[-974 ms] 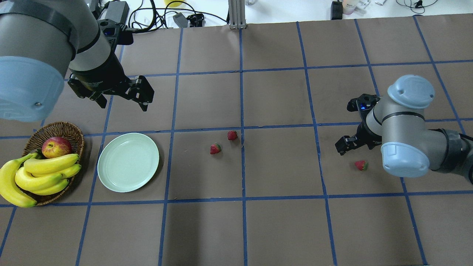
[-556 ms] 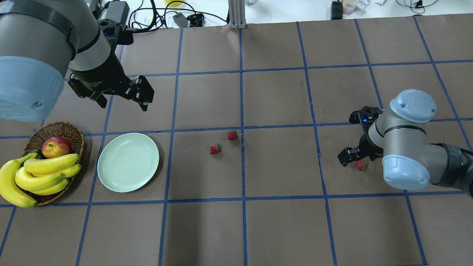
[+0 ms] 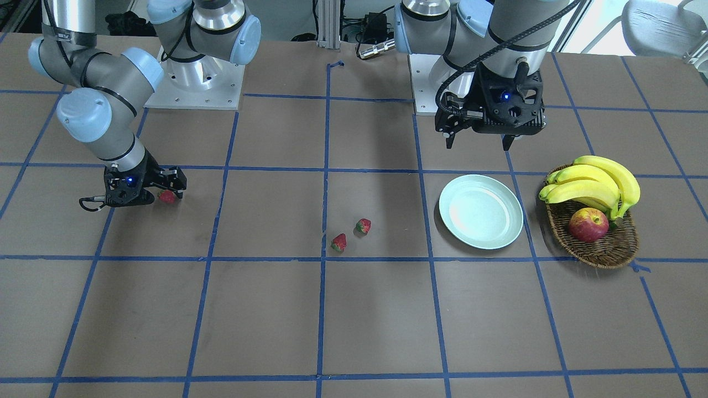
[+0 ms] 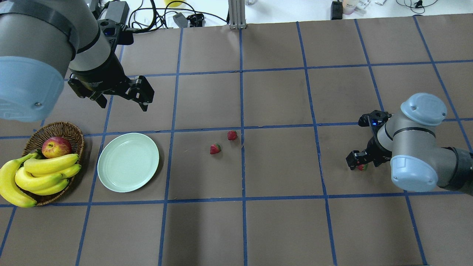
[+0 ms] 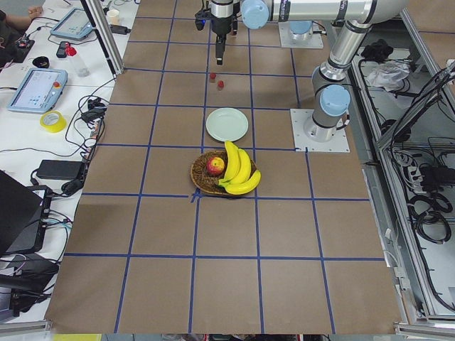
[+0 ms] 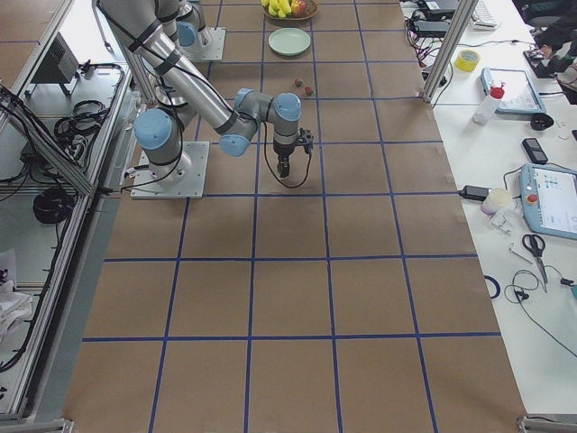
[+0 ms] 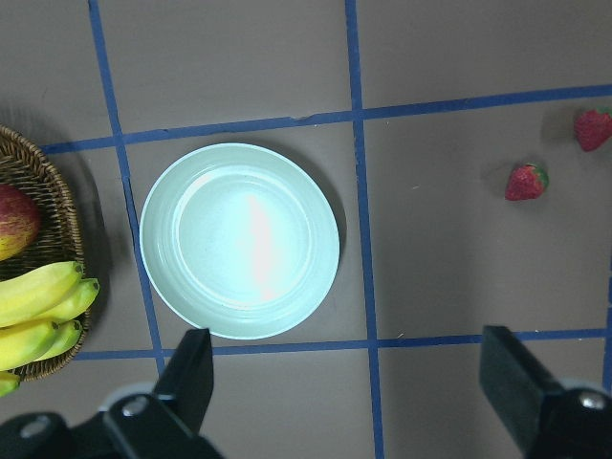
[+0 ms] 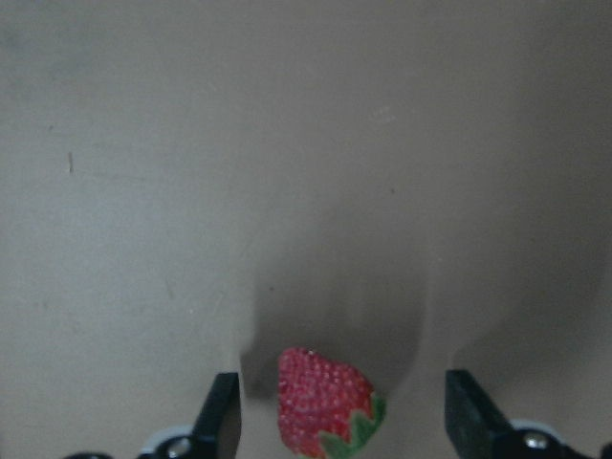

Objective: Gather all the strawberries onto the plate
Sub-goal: 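Grasp the last strawberry with the right gripper, then carry it to the middle and lower it beside the others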

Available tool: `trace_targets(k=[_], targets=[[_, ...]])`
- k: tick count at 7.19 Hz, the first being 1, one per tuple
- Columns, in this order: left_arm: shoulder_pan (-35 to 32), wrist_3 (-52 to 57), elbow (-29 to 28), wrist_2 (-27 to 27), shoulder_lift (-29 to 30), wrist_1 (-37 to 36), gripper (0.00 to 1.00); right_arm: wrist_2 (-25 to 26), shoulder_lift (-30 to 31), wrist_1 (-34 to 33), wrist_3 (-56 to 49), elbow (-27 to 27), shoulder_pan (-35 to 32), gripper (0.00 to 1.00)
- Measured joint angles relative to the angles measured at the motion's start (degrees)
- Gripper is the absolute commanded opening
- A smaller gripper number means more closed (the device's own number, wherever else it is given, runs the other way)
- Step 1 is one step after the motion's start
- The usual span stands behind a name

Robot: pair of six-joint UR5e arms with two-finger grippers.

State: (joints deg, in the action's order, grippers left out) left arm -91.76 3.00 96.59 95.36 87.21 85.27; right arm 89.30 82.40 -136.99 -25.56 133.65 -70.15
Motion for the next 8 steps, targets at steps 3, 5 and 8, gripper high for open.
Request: trace_targets(k=[3, 5, 8], targets=[[0.0, 0.35, 0.02, 0.22, 0.01, 0.07, 1.0, -0.01, 0.06, 0.18, 1.16, 0.45, -0.09, 0.17], [0.0, 0.36, 0.04, 0.32, 0.05, 0.07, 1.0, -0.37, 0.09, 0.1, 8.03, -0.57, -3.41, 0.18], [0.0, 0.4, 0.08, 0.54, 0.06, 0.07, 1.0, -0.49, -1.86, 2.01, 31.74, -6.87, -19.54, 0.21]])
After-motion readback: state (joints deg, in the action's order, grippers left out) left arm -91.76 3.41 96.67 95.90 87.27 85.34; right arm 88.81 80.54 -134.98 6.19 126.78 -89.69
